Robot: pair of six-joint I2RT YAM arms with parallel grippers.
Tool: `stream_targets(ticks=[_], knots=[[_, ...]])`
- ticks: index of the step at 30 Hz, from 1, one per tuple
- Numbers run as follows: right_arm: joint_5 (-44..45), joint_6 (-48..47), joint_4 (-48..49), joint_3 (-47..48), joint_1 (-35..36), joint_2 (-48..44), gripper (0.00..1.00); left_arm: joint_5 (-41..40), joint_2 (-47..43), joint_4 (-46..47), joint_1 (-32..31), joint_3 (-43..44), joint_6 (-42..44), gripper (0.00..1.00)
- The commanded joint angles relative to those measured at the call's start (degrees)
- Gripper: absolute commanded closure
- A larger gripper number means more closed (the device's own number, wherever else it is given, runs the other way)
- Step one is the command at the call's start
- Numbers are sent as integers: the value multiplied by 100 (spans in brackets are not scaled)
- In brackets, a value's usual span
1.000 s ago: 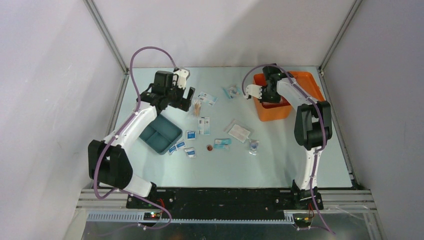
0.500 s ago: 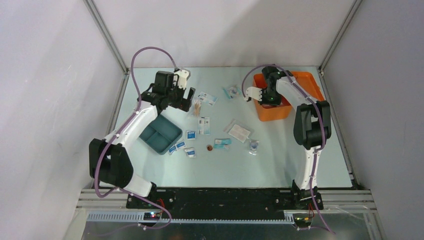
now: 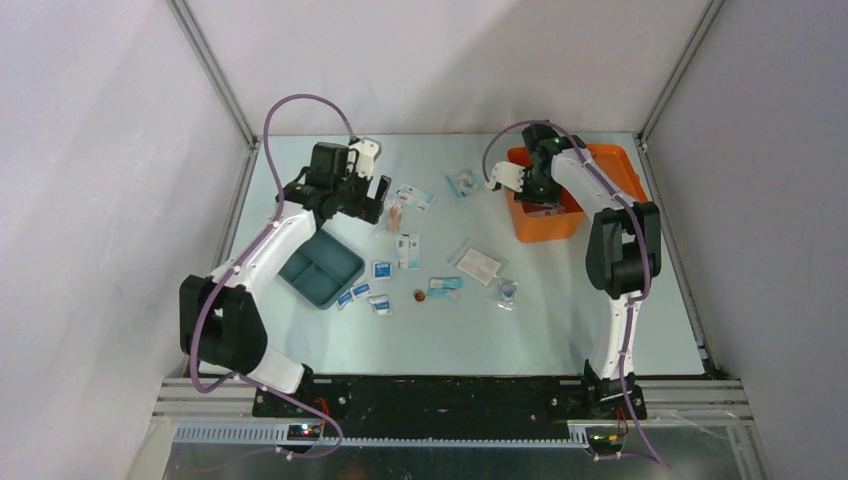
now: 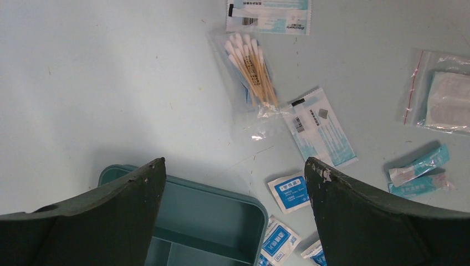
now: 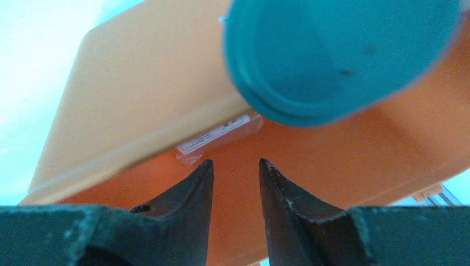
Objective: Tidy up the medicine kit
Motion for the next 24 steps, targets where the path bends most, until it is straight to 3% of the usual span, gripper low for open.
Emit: stream_targets(ticks=[1,7,11,16,19,24], knots=[[-287,366,-400,554,54,-358,59,30,-108,154,23,103,-40,0],[-507,958,-523,904,208,-668,57,65,-77,149,28,67,-36,0],[-1119,1488,-583,1346,380,-637,58,106,-76,145,43,59,-40,0],[-2862,2573,-623,1595,586,-543,62,133,-142,128,83,74,-46,0],[-3441,3075,-702,1203,804,-371,63,108,-240,79,118,68,-28,0],[-3251,3615,-264,50,1314,-390,59,66,-468,62,214,-126,-38,0]])
